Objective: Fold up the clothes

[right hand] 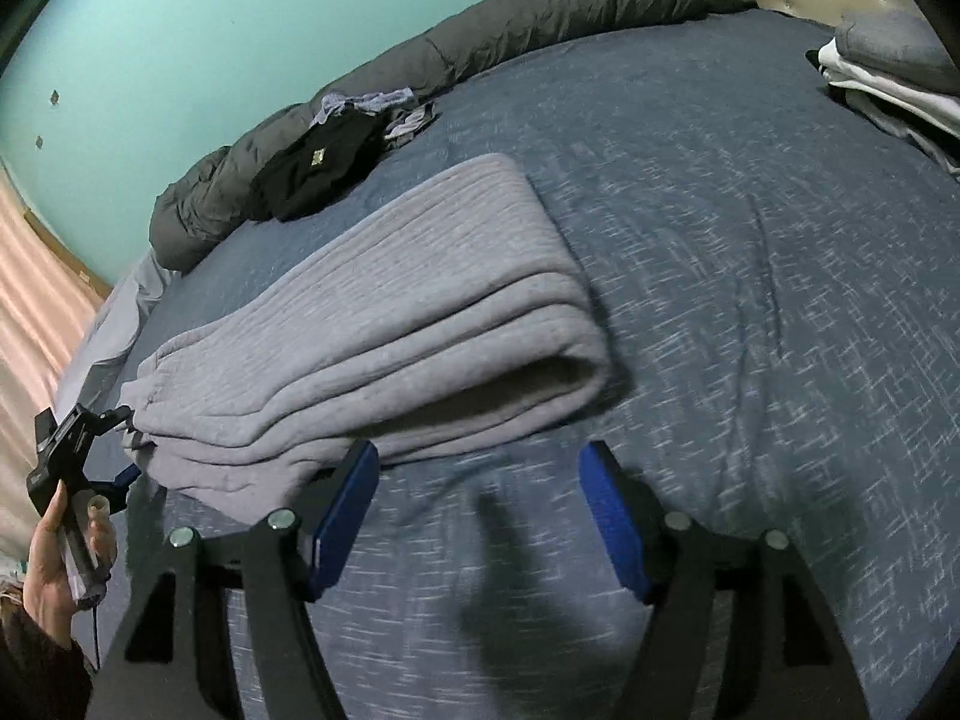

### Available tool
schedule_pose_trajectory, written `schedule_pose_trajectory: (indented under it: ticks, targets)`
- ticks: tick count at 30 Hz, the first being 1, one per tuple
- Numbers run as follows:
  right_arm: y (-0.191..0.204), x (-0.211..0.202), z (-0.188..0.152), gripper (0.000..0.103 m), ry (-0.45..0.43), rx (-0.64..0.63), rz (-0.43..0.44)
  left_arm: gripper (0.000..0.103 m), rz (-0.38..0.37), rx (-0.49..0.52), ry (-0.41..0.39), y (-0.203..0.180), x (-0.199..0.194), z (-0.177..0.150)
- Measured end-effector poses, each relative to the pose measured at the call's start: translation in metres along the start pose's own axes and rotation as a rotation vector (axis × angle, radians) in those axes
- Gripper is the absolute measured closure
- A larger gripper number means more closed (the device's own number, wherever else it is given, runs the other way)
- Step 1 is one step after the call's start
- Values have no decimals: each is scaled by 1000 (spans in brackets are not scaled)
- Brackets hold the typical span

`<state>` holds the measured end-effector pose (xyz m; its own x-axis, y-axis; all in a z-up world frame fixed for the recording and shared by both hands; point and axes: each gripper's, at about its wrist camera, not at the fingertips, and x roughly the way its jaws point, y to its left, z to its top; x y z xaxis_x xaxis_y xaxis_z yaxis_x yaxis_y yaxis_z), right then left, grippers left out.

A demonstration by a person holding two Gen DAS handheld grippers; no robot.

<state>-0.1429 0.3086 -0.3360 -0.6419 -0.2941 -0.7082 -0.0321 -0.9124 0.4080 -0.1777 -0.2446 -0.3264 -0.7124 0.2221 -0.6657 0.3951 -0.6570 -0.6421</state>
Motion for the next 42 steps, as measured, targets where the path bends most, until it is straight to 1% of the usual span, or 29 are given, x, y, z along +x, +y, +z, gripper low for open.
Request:
schedule_pose_trajectory:
  ticks: [2, 6, 8, 9, 11, 13, 14, 15, 17, 20, 22, 26, 29, 33, 37, 42]
  targets:
    - [-6, -1, -1, 32, -6, 0, 7, 14, 11, 2, -15, -1, 4, 0]
    - [-16, 8, -1, 31, 2, 62, 29, 15, 40, 73, -44, -10, 8, 0]
    - [-20, 12, 2, 31, 9, 76, 11, 24, 38, 85, -55, -13, 7, 0]
    - [-22, 12, 4, 30, 9, 84, 6, 26, 36, 88, -60, -14, 7, 0]
    - [-26, 13, 8, 30, 8, 99, -4, 35, 31, 95, -71, -16, 5, 0]
    - [-30, 11, 12, 29, -6, 106, -8, 39, 26, 101, -81, -18, 4, 0]
    - [-33, 9, 14, 29, -14, 116, -4, 45, 24, 104, -86, -18, 3, 0]
    - [-35, 8, 15, 29, -23, 127, 1, 48, 21, 107, -92, -19, 3, 1]
    - [-39, 5, 15, 29, -42, 146, 12, 60, 16, 114, -102, -21, 1, 1]
    - [-45, 0, 18, 29, -80, 185, 60, 70, 7, 127, -118, -25, -2, 1]
    - [-45, -1, 19, 29, -83, 186, 59, 73, -10, 125, -133, -28, -6, 1]
    - [-50, 0, 21, 29, -82, 205, 72, 77, -34, 143, -157, -43, -18, 0]
    - [-57, -4, 24, 29, -100, 223, 92, 78, -54, 169, -173, -60, -29, 0]
    - [-70, -14, 29, 29, -124, 240, 68, 79, -48, 261, -181, -100, -41, -5]
    - [-87, -22, 29, 29, -143, 299, 62, 80, -68, 302, -177, -139, -47, -9]
    - [-96, -34, 31, 29, -163, 312, 100, 81, -93, 405, -166, -208, -50, -22]
